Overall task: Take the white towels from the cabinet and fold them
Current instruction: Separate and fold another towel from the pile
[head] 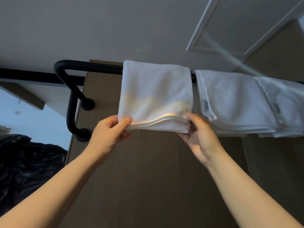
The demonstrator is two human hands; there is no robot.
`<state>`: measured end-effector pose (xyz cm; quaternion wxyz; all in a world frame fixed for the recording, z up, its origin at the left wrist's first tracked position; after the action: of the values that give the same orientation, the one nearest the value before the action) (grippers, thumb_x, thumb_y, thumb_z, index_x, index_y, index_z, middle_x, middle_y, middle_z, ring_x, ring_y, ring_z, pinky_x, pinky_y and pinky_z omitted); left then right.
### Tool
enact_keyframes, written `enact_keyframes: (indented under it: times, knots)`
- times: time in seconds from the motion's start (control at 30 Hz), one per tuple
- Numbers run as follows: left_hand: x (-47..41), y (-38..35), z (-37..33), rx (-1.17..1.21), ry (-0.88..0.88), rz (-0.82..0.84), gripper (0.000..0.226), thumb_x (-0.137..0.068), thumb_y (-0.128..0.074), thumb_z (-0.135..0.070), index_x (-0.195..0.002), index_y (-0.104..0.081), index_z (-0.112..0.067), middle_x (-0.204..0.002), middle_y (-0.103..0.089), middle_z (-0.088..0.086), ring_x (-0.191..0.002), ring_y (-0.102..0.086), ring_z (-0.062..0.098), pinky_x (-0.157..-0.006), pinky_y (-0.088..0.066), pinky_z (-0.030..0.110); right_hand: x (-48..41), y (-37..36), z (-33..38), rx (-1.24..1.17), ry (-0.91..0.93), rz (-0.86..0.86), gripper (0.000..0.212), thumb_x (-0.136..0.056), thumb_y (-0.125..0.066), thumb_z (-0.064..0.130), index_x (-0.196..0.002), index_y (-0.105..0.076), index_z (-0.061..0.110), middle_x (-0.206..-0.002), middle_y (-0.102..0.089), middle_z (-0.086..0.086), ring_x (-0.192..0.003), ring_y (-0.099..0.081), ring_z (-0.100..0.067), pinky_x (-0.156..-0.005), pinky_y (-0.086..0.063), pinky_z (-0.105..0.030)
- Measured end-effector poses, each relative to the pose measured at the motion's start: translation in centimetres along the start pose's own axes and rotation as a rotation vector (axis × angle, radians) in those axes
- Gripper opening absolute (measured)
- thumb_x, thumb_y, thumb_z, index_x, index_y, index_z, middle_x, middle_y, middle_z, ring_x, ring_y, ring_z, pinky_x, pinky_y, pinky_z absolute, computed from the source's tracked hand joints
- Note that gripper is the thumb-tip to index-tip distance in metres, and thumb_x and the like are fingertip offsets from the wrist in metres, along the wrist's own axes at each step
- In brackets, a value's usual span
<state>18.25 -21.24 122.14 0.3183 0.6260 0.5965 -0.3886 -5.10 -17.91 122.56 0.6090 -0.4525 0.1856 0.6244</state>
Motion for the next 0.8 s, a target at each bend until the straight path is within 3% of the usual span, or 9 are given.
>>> enact_keyframes:
  times: [0.13,0.2,0.3,0.53,0.7,0.8]
  knots:
    - [-0.1,0.0,0.0,0.008,0.002,0.002,0.016,-0.09,-0.067,-0.028,-0.093,-0.073,-0.014,-0.097,-0.063,0.03,-0.082,-0.06,0.025,-0.084,-0.059,0.041,-0.2,-0.1,0.3,0.157,0.078,-0.052,0.016,-0.098,-0.054,0.014,-0.097,-0.07,0.014,-0.095,-0.074,-0.004,-0.095,-0.069,-0.017,-0.096,-0.05,-0.037]
    - [0.0,0.0,0.1,0.015,0.005,-0.001,0.015,-0.093,-0.061,-0.023,-0.095,-0.072,-0.013,-0.106,-0.067,0.024,-0.09,-0.064,0.032,-0.08,-0.06,0.033,0.1,0.4,0.3,0.221,0.127,-0.068,0.019,-0.099,-0.052,0.015,-0.097,-0.07,0.013,-0.095,-0.075,-0.003,-0.095,-0.07,-0.016,-0.096,-0.052,-0.035]
    - [0.4,-0.4,0.2,0.067,0.022,0.022,0.014,-0.093,-0.06,-0.021,-0.096,-0.072,-0.014,-0.103,-0.072,0.01,-0.102,-0.066,0.032,-0.08,-0.06,0.03,0.6,0.9,0.5,0.185,0.187,-0.09,0.018,-0.099,-0.051,0.012,-0.092,-0.068,0.011,-0.088,-0.075,-0.001,-0.086,-0.071,-0.01,-0.088,-0.056,-0.028]
    - [0.9,-1.0,0.2,0.123,0.003,0.003,0.013,-0.092,-0.061,-0.017,-0.094,-0.072,-0.009,-0.106,-0.069,0.023,-0.096,-0.066,0.031,-0.08,-0.059,0.029,1.4,1.0,0.0,-0.098,0.191,-0.267,0.017,-0.092,-0.062,0.005,-0.078,-0.065,0.013,-0.072,-0.072,0.004,-0.074,-0.069,-0.007,-0.075,-0.058,-0.02]
    - [1.3,-0.9,-0.1,0.129,-0.028,-0.042,0.01,-0.091,-0.063,-0.014,-0.1,-0.067,-0.01,-0.096,-0.073,0.011,-0.088,-0.068,0.021,-0.074,-0.06,0.026,1.5,0.7,-0.5,-0.135,0.205,-0.32,0.018,-0.089,-0.063,-0.002,-0.082,-0.063,0.014,-0.072,-0.073,0.005,-0.075,-0.07,-0.009,-0.077,-0.057,-0.022]
    - [1.1,-0.7,0.0,0.221,0.03,-0.103,0.039,-0.088,-0.068,-0.012,-0.118,-0.044,-0.009,-0.098,-0.068,0.009,-0.075,-0.07,0.014,-0.063,-0.057,0.021,1.3,1.0,-0.5,-0.131,0.221,-0.37,0.022,-0.088,-0.064,-0.004,-0.083,-0.056,0.016,-0.077,-0.068,0.002,-0.08,-0.067,-0.012,-0.077,-0.057,-0.024]
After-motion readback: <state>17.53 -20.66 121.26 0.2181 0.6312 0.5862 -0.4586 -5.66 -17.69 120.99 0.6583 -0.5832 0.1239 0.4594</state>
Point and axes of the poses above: each hand's wrist, its own x-axis away from the middle knuckle, its own y-axis out of the back of the hand, z = x × y, the point moved 5 cm from there along -x, towards the middle knuckle
